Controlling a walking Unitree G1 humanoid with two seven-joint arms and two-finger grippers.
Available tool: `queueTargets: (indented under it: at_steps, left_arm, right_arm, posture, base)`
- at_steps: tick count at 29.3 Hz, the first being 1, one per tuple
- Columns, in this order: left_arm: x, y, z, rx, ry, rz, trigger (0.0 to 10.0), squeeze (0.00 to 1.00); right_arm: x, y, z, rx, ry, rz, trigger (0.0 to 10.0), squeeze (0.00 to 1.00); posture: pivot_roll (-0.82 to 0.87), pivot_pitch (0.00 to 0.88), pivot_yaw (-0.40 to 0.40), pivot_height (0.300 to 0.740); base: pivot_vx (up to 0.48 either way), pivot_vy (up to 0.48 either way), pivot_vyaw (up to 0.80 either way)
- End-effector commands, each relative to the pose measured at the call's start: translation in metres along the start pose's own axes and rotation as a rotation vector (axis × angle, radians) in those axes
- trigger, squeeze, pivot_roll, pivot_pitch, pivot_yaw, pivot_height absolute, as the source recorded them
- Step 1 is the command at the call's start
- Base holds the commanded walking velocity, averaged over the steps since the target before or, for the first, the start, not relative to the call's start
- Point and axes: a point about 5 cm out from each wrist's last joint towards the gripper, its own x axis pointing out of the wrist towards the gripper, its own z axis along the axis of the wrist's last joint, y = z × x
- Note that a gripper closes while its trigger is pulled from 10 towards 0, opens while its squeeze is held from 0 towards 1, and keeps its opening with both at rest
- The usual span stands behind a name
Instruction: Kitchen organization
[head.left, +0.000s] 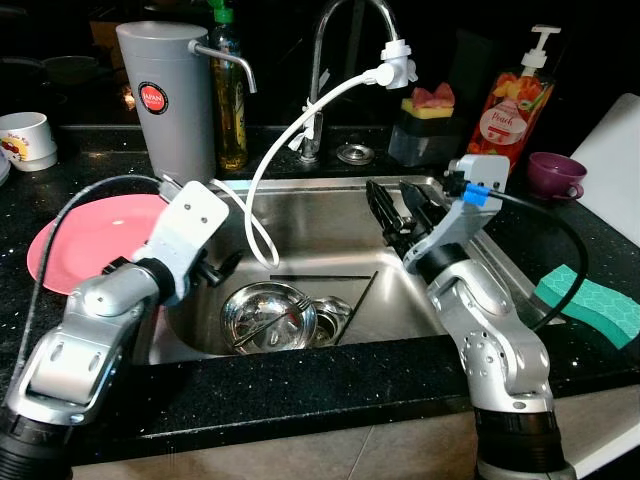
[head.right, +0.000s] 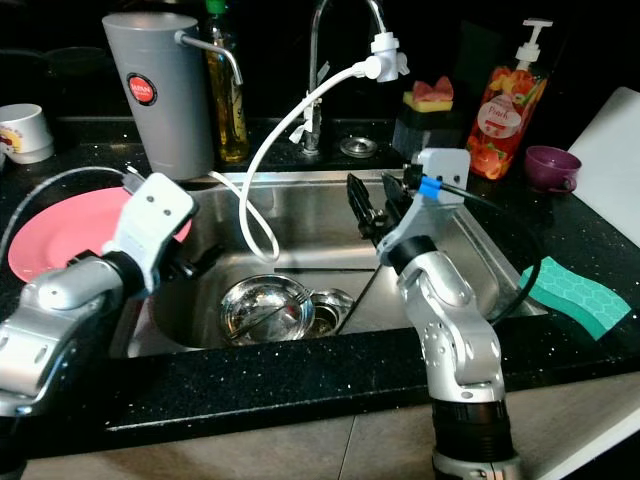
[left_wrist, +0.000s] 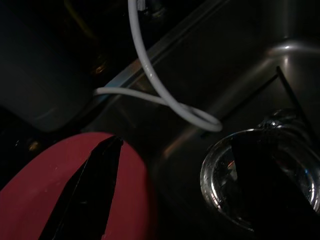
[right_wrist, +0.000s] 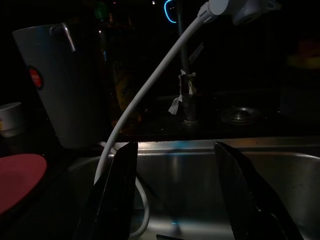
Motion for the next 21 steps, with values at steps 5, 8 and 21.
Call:
queueTargets:
  at_steps: [5,8,21]
  left_arm:
    - [-0.006,0.001,-0.006,0.029,0.027,0.023,10.0,0.00]
    - [-0.006,0.000,-0.005,0.047,0.021,0.003,10.0,0.00]
    - [0.004,0.015,-0.012,-0.202,0.038,0.230,10.0,0.00]
  right_arm:
    - [0.000,-0.002,0.002,-0.010,-0.008,0.003,10.0,0.00]
    - [0.000,0.000,0.000,-0.016,-0.008,0.002,10.0,0.00]
    - [-0.002,-0.002,-0.001,-0.028,-0.001,-0.007,10.0,0.00]
  posture:
    - [0.11,0.158,-0.050,0.740]
    - [0.11,0.146,-0.049,0.740]
    - [0.08,0.127,-0.056,0.740]
  base:
    - [0.000,0.000,0.00]
    - [0.000,0.000,0.00]
    - [0.000,0.000,0.00]
